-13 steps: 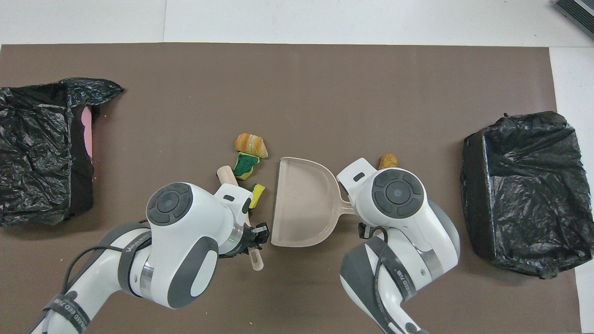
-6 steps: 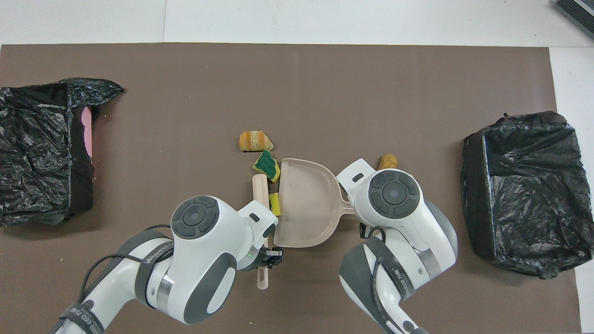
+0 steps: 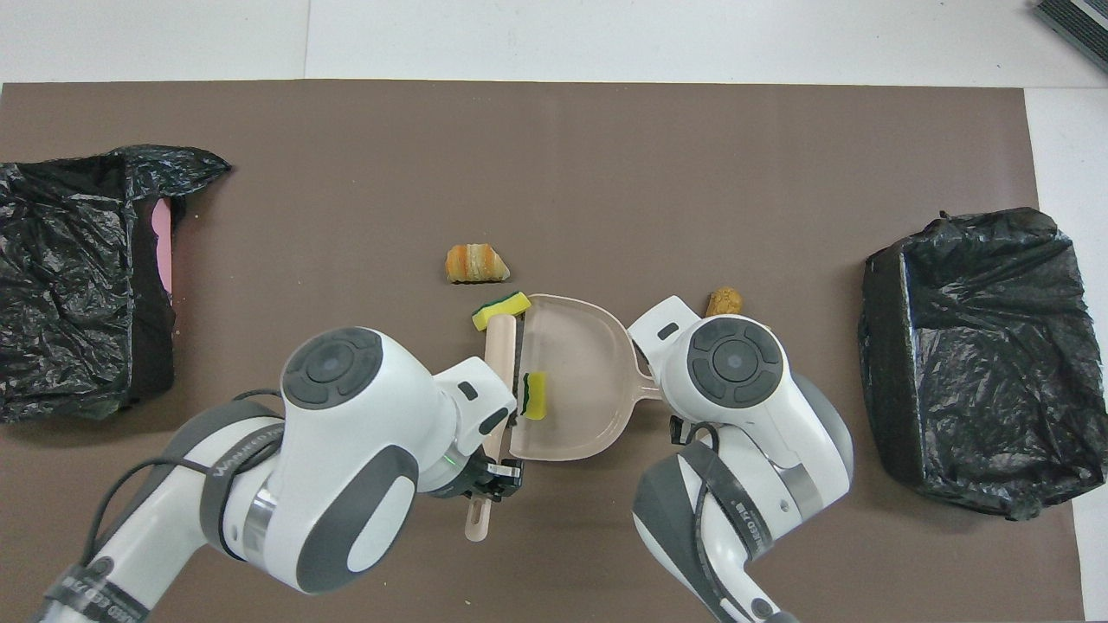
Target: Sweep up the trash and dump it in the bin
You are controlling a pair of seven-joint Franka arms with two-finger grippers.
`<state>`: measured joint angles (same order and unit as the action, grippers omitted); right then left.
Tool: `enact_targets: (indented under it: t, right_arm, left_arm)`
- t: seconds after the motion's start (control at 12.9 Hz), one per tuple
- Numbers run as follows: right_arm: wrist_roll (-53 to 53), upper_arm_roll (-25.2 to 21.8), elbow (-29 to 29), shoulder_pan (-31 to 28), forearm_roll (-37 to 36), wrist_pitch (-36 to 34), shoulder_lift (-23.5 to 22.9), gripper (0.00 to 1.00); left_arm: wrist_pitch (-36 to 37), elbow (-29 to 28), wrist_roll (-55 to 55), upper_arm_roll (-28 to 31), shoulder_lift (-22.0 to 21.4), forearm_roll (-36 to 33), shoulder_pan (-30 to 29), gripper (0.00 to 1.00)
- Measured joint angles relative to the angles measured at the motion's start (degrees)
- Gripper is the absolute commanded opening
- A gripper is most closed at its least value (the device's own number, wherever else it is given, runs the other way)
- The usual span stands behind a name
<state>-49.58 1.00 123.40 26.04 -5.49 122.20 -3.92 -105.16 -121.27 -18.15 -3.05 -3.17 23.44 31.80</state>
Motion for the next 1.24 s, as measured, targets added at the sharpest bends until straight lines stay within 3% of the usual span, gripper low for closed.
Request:
enact_targets:
  t: [0.31, 0.62, 0.93, 1.24]
  right_arm:
    - [0.4, 0.0, 0.4, 0.0, 0.0, 0.0, 0.0, 0.00]
    - [1.9, 0.0, 0.8, 0.0, 0.0, 0.0, -0.8, 0.00]
    - [2.1, 0.0, 0.9, 0.0, 0.0, 0.0, -0.9, 0.00]
    - [2.3, 0.0, 0.9, 0.0, 0.0, 0.0, -0.9, 0.00]
  left_arm:
    - [2.8, 2.5, 5.5, 0.6, 0.2, -3.2, -8.1, 0.00]
    - [-1.2, 2.7, 12.7, 0.9, 1.8, -6.2, -14.8, 0.00]
    - [-11.7, 5.5, 15.0, 0.9, 8.4, -9.2, -16.6, 0.00]
    - [-15.9, 7.3, 22.1, 0.3, 14.6, -12.1, -16.5, 0.00]
